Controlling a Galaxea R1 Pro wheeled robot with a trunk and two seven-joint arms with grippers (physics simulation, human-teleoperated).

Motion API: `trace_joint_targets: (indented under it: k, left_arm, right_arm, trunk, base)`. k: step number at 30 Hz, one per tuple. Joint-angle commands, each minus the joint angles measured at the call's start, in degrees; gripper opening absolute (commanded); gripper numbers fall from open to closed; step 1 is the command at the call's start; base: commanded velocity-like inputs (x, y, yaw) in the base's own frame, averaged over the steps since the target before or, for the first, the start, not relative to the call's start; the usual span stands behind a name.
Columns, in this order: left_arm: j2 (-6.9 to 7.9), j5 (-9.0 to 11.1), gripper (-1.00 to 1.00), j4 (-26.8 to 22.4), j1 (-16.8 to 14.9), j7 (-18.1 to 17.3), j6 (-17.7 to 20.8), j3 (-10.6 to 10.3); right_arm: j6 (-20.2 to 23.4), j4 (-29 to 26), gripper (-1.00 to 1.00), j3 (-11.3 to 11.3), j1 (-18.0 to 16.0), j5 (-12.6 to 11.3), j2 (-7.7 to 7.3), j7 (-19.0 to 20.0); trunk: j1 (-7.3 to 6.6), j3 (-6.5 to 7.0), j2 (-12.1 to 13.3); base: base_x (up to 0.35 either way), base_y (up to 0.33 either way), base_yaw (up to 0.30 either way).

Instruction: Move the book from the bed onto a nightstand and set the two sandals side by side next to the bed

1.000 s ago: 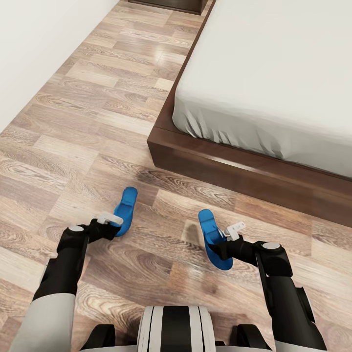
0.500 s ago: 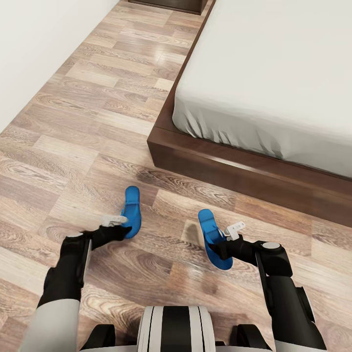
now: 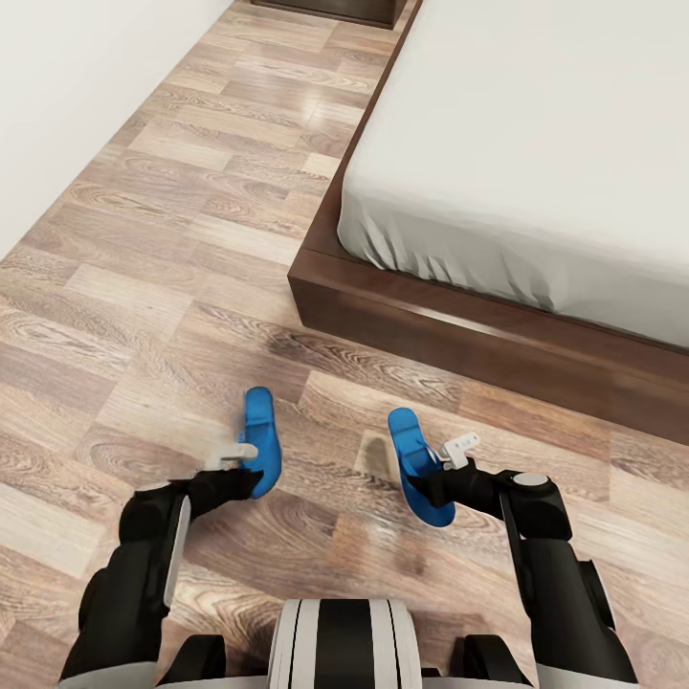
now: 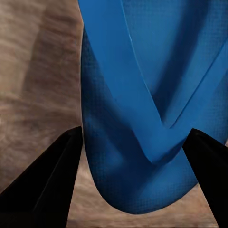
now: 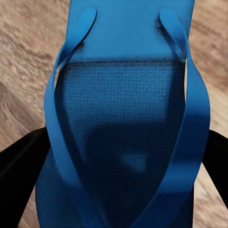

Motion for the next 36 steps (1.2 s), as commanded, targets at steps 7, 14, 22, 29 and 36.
trace_joint_targets:
  k: [7,14,22,29,36]
  left_arm:
    - [-1.19,5.4,-1.00,-1.9,1.8,17.1,7.0,-12.1]
    - [-1.20,9.8,-1.00,-2.4,2.4,27.3,7.3,-12.7]
    - [-1.81,15.5,-1.00,-2.5,2.0,31.8,7.6,-16.5]
    - [-1.63,24.0,-1.00,-2.1,4.4,37.3,7.6,-16.2]
    - [0.42,27.3,-1.00,-1.8,8.5,40.2,7.3,-15.3]
  right_arm:
    - [-0.9,-0.1,-1.00,-0.2,0.1,0.5,0.14,0.6]
    - [-1.0,-0.1,-1.00,-2.9,-0.1,0.4,0.19,0.6]
    - [-0.7,-0.1,-1.00,-4.3,-1.4,0.4,0.16,0.6]
    - [-0.9,-0.1,-1.00,-4.7,0.0,0.4,0.44,0.9]
    - [-1.2,-0.1,-1.00,-4.3,0.8,0.4,0.53,1.2]
  trunk:
    - [-0.01,-0.03,0.0]
    - [-0.04,0.19,0.0]
    - [-0.24,1.96,0.1]
    - [-0.42,3.51,0.2]
    - [-0.60,5.06,0.3]
  base:
    - [0.000,0.000,0.000]
    - [0.000,0.000,0.000]
    - [0.000,0.000,0.000]
    - [0.000,0.000,-0.140]
    - [0.000,0.000,-0.252]
